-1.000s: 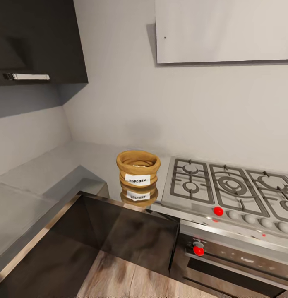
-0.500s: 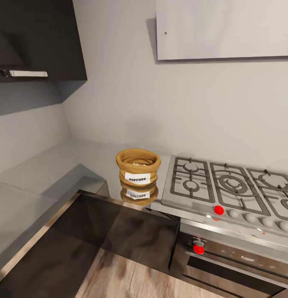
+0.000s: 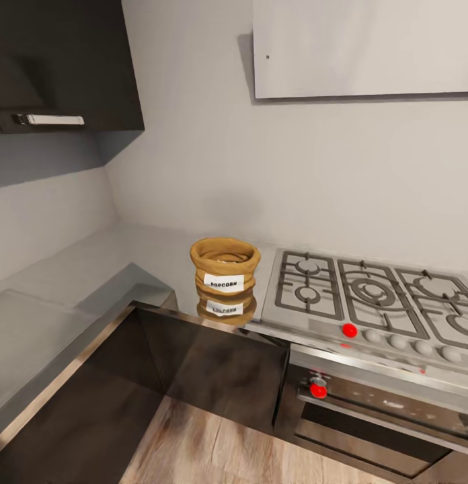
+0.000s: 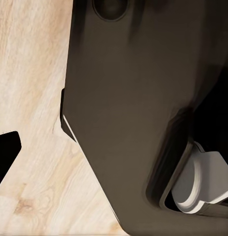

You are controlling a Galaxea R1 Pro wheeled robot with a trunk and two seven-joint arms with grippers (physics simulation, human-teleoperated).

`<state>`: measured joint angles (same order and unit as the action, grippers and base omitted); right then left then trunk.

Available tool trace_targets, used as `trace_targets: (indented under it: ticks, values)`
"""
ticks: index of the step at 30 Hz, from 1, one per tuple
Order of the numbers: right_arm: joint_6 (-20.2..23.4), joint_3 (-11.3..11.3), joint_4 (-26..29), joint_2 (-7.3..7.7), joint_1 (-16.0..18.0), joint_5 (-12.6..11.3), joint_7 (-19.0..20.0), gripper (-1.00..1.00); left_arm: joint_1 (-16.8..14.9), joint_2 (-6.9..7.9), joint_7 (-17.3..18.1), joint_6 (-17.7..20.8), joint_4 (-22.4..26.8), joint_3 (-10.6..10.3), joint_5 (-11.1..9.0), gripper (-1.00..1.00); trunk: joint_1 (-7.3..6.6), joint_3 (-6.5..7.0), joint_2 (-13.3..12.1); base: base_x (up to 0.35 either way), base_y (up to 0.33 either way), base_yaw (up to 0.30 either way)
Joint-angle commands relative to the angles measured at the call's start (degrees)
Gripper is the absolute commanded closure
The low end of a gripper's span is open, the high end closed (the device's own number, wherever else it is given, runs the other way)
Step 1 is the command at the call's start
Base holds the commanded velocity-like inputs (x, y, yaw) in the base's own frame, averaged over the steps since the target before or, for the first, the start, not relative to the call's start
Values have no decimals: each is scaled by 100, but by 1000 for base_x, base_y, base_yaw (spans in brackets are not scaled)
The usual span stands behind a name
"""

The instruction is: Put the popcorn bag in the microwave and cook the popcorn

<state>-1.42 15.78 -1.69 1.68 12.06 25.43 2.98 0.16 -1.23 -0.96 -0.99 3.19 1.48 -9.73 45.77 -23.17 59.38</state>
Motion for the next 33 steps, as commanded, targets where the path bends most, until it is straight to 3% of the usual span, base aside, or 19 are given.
trace_targets:
  ticks: [1, 12, 24, 26, 29, 32, 33]
  values:
    - [-11, 48, -15, 5, 7, 44, 9, -100, 2, -1, -10, -8, 6, 11, -29, -100, 0, -5, 4, -35, 0, 0]
    - [-14, 42, 70, -5, 7, 92, 3, -100, 2, -5, -6, -10, 6, 3, 3, -100, 0, -5, 4, -16, 0, 0]
    - [-6, 54, 195, -2, 7, 126, 33, -100, 2, 0, -9, -7, 6, 16, -18, -100, 0, -5, 4, -268, 0, 0]
    - [146, 55, 762, -46, 7, 161, 45, -100, 2, 0, -10, -7, 6, 18, -20, -100, 0, -5, 4, -19, 0, 0]
    - [1137, 57, 2062, -149, 7, 357, 73, -100, 2, 0, -10, -6, 6, 19, -20, -100, 0, -5, 4, -5, 0, 0]
    - [1971, 48, 3216, -586, 7, 440, 89, -100, 2, 0, -10, -10, 6, 19, -20, -100, 0, -5, 4, -1, 0, 0]
    - [2436, 24, 3807, -847, 7, 560, 96, -100, 2, 0, -10, -11, 6, 19, -20, -100, 0, -5, 4, 0, 0, 0]
